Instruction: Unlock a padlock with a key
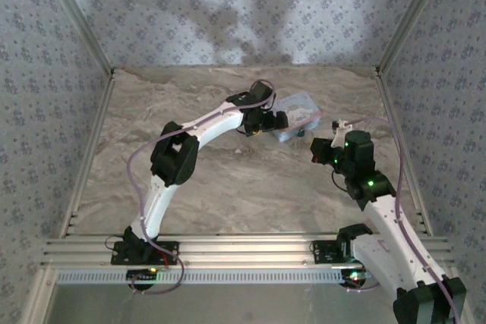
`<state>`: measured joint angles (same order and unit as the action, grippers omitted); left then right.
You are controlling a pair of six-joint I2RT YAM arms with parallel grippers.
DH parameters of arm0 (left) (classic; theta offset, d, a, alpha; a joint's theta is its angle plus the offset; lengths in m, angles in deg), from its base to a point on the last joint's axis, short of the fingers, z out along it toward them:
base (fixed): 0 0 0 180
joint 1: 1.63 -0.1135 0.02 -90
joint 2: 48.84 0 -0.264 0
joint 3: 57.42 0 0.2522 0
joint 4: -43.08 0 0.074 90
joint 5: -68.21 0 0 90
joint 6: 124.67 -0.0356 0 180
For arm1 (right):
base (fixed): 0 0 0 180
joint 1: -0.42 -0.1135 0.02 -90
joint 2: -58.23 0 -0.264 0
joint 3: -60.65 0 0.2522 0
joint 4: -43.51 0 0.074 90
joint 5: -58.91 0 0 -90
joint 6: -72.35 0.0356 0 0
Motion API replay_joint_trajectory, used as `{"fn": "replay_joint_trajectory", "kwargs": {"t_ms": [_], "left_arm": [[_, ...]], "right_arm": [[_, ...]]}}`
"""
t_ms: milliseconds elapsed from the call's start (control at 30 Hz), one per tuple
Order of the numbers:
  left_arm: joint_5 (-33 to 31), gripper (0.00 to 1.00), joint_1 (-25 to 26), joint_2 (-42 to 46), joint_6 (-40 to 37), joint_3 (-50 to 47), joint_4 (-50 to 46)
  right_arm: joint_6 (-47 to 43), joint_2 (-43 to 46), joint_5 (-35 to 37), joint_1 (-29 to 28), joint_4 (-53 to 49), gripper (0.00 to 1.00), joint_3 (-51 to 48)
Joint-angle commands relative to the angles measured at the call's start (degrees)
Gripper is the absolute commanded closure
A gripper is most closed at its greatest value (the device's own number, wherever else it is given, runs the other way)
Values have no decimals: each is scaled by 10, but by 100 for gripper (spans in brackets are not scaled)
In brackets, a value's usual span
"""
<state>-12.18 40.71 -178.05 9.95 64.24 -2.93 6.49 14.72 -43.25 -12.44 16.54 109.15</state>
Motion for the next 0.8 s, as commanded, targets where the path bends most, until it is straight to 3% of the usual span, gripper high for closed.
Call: {"fn": "replay_joint_trajectory", "kwargs": {"t_ms": [0, 400, 767], "left_arm": [[-23, 2, -8, 25, -15, -72, -41], [-35, 2, -53, 181, -8, -298, 19], [-41, 2, -102, 243, -16, -370, 28]], "right_arm": [[4, 0, 6, 5, -7, 100, 0], [7, -14, -5, 7, 3, 100, -7], [11, -50, -54, 7, 21, 100, -6]]}}
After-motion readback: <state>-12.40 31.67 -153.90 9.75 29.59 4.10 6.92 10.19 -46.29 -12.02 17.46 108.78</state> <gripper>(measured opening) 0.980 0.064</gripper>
